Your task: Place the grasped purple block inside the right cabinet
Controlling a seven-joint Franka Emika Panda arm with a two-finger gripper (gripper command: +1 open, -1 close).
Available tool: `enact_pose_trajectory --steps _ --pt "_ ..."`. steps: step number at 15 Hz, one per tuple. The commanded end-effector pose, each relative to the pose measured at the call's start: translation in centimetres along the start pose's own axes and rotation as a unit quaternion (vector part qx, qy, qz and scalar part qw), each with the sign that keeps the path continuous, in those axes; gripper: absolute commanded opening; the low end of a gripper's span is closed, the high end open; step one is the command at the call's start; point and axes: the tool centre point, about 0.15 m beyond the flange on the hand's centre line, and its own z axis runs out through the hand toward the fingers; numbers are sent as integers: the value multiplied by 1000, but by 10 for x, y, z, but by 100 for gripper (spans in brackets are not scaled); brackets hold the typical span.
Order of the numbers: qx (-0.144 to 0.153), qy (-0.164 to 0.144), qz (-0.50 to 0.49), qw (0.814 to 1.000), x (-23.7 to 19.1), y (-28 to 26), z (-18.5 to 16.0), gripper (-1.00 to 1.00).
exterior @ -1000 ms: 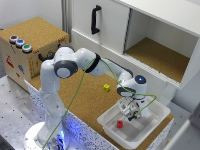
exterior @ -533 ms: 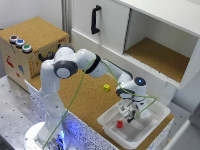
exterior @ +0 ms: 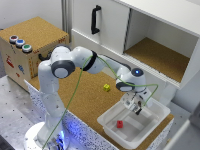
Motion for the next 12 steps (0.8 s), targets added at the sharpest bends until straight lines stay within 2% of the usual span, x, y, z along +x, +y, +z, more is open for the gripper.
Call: enact_pose_trajectory --steps 1,2,3,5,7,10,12 --pt "-13 95 -68 993 107 -4 -70 -100" --pt "-3 119 -82 989 132 -6 -80 -100" --pt "14 132 -87 987 148 -9 -84 -100" --pt "27 146 -101 984 170 -20 -83 -100" --pt "45 154 -107 981 187 -31 -78 -100" --pt "95 156 -85 980 207 -34 -59 -100" --pt "110 162 -71 978 218 -39 -45 -100"
